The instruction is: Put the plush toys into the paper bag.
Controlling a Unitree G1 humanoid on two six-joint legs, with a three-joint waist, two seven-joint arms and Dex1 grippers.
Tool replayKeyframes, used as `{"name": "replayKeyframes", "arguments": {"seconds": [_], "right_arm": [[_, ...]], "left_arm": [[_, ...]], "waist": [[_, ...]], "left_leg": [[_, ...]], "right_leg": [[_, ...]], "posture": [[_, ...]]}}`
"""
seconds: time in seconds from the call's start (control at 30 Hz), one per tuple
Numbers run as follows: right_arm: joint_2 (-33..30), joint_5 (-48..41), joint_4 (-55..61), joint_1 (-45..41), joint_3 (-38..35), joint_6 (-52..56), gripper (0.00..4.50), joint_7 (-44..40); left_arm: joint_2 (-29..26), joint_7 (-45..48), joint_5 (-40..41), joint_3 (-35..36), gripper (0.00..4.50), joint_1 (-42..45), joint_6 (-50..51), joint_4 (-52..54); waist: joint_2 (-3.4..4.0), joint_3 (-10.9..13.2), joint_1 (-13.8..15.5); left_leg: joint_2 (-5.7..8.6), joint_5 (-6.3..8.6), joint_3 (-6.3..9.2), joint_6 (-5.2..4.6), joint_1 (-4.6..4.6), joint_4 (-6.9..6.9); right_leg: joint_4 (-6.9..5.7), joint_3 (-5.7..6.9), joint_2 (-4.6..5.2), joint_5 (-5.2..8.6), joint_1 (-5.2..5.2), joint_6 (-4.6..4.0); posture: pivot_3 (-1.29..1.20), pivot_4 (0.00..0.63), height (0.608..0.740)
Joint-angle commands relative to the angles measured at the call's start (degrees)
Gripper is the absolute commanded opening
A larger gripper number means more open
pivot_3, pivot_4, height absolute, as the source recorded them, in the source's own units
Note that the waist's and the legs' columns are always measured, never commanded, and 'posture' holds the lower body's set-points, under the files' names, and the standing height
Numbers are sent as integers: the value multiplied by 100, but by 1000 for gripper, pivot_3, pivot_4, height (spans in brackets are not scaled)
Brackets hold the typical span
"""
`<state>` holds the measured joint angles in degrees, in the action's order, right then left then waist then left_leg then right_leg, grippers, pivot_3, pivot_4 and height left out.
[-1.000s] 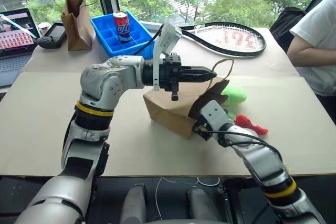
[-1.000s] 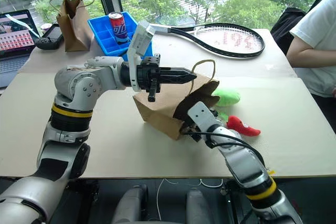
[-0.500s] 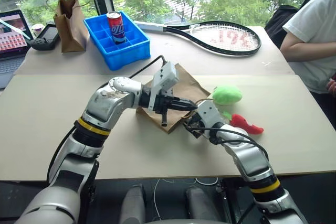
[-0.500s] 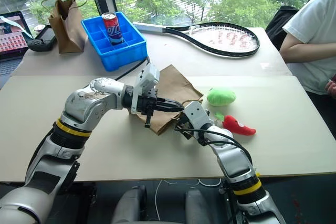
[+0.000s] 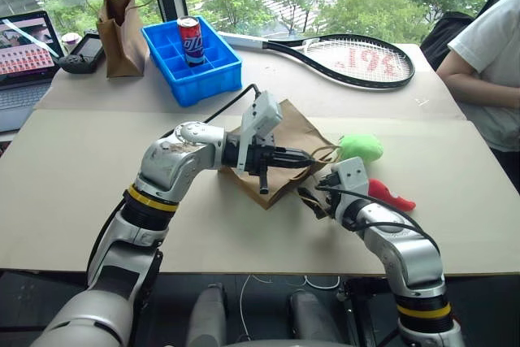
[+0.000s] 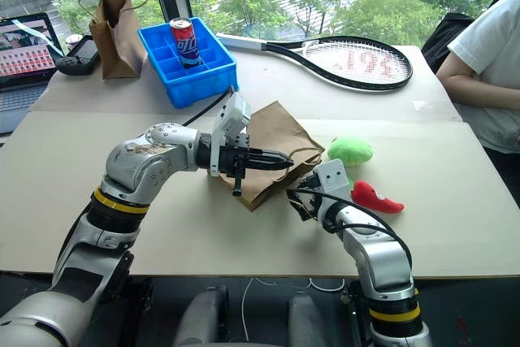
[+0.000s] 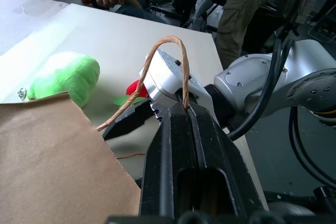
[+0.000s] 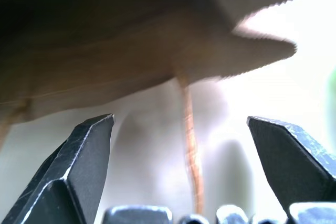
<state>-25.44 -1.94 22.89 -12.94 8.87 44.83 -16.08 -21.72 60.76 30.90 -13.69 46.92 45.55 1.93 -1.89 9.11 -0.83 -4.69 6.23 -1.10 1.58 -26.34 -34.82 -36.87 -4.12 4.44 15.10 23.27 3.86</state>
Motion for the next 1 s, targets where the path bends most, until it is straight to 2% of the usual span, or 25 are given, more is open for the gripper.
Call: {"name": "replayKeyframes", "arguments": {"seconds": [0.03,0.13,0.23,0.43,0.57,0.7,0.83,1.0], "right_arm": [[-208,630,5,-191,424,-737,4490,86],[-523,1279,-113,-317,711,-1235,4490,175],[-586,1406,-61,-280,626,-1514,4490,135],[-411,187,858,265,-520,-1206,4490,-594],[-691,-633,1224,671,-1726,-829,4490,-1160],[-907,-597,305,331,-2233,-710,4490,-990],[-853,-507,-727,-154,-2150,-940,4490,-811],[-451,-567,-2246,-1066,-1996,-1244,4490,-686]], "left_arm": [[23,3,117,127,0,124,47,163],[-5,30,117,120,0,113,71,187],[-23,40,125,112,0,95,94,227],[-132,105,101,150,0,164,67,139],[-157,116,240,302,0,323,196,78],[-122,62,385,547,0,531,349,-73],[-169,50,425,656,0,644,414,-159],[-251,13,435,752,0,651,494,-114]], "waist": [[0,0,-7],[0,1,-9],[0,1,4],[-1,2,16],[-1,2,31],[-2,3,0],[-1,3,-31],[12,11,-51]], "left_leg": [[0,0,0,0,0,2],[0,0,2,-1,0,4],[2,0,1,0,-1,2],[1,0,2,0,-6,1],[1,0,5,0,-5,0],[2,0,5,0,-4,-6],[1,0,5,0,5,-4],[5,-1,6,-2,1,1]], "right_leg": [[-1,0,-1,1,0,3],[-1,-1,-2,-14,1,31],[4,-1,0,-13,0,32],[7,0,0,-13,-4,33],[7,1,-1,-14,-8,33],[8,1,0,3,-9,6],[7,0,-1,4,-9,3],[3,-6,-2,-23,-6,26]], "posture": [[0,150,731],[0,150,731],[0,150,731],[0,150,731],[0,150,731],[0,150,731],[0,150,731],[0,150,731]]}}
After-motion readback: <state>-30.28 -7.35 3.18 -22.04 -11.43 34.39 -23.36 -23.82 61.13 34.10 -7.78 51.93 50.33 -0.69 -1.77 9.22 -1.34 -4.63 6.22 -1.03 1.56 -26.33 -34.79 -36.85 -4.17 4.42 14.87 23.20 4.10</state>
